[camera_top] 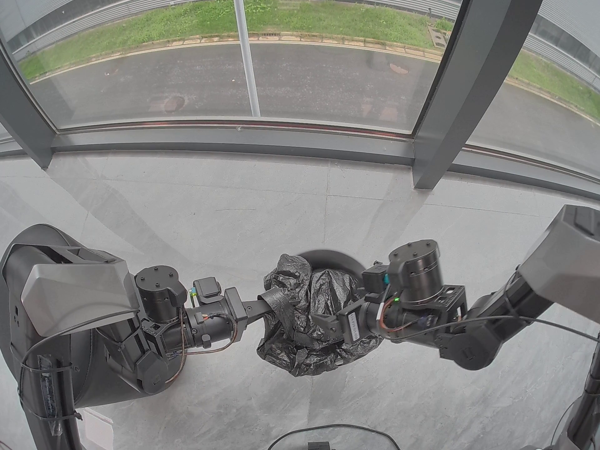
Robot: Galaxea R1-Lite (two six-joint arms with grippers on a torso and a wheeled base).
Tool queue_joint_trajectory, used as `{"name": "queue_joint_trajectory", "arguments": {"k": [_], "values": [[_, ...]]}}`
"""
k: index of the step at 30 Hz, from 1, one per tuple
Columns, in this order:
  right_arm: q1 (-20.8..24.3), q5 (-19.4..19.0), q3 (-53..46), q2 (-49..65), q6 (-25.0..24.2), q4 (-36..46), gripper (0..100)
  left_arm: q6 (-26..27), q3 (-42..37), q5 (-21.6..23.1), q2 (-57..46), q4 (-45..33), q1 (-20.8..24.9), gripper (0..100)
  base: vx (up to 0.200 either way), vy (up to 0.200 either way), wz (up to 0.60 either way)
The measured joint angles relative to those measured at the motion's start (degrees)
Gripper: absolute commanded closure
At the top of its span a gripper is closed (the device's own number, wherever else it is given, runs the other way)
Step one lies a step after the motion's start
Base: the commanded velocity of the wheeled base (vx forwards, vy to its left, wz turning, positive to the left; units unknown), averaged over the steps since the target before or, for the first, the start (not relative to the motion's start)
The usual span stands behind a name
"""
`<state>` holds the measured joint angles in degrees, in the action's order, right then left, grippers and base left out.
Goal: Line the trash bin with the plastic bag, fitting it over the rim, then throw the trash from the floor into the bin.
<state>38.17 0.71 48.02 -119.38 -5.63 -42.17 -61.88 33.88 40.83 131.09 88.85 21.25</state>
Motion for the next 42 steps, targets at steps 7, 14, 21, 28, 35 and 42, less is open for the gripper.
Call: {"name": "queue_joint_trajectory", "arguments": {"k": [7,14,21,28,35,42], "values": [[3.4,7.1,5.2,-7.2,4.2,-0.3,0,-0.7,0.2,-1.9,-0.3,0.0,0.5,100,0.0,0.0,0.0],[5.1,8.0,7.2,-10.7,5.4,-0.4,0,-0.8,0.3,-2.2,-0.3,0.0,0.9,100,0.0,0.0,0.0],[6.4,8.3,7.2,-11.6,5.2,-0.4,0,-0.8,0.3,-2.2,-0.3,0.0,0.9,100,0.0,0.0,0.0],[7.5,9.6,5.6,-11.4,5.1,-0.5,0,-0.8,0.3,-2.2,-0.3,0.0,0.9,100,0.0,0.0,0.0],[8.5,9.7,3.7,-11.3,4.8,-0.7,0,-0.7,0.3,-2.2,-0.3,0.0,0.9,100,0.0,0.0,0.0],[8.3,9.6,5.6,-13.3,5.1,-2.3,0,-0.7,0.2,-2.2,-0.3,0.0,1.1,100,0.0,0.0,0.0]]}}
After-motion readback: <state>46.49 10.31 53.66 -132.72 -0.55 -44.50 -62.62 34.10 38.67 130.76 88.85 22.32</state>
